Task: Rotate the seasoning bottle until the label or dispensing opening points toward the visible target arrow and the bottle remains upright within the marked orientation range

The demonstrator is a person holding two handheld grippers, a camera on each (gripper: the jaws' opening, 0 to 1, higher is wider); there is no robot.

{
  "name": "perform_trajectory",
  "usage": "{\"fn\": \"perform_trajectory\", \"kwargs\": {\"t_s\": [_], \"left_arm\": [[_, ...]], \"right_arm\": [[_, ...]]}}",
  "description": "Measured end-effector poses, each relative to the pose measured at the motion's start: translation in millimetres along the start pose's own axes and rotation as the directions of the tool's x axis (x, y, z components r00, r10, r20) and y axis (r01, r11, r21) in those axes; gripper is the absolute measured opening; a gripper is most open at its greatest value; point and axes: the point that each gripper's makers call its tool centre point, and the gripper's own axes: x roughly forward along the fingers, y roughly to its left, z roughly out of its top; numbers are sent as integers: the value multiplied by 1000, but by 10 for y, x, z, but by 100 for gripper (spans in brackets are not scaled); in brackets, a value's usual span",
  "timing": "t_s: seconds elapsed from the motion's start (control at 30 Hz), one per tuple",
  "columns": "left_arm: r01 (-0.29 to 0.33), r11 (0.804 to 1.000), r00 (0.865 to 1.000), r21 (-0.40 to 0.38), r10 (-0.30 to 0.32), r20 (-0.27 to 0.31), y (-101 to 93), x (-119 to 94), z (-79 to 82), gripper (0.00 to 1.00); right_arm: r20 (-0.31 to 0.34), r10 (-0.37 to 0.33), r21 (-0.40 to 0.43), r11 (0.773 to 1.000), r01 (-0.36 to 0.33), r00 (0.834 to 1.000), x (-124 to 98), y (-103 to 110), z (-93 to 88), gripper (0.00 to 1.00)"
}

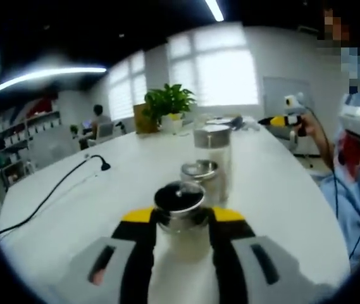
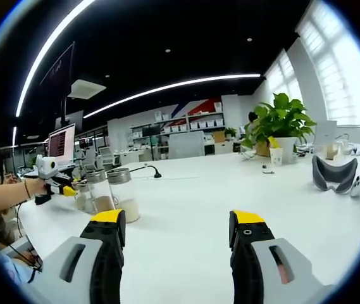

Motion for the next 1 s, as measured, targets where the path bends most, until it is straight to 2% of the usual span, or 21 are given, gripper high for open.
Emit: {"fn": "perform_trajectory", "kwargs": {"t_s": [0.43,1.0], "left_arm": [[0,999,1000,-35,1,19,5,16,-42,35],[-6,1000,1000,-27,6,23,7,12,-49,35]], "right_arm": [[-4,6,1,1000,-6,1000,11,10,-8,68],[-5,2,1,1000,-2,1000,8,1,-16,68]]}}
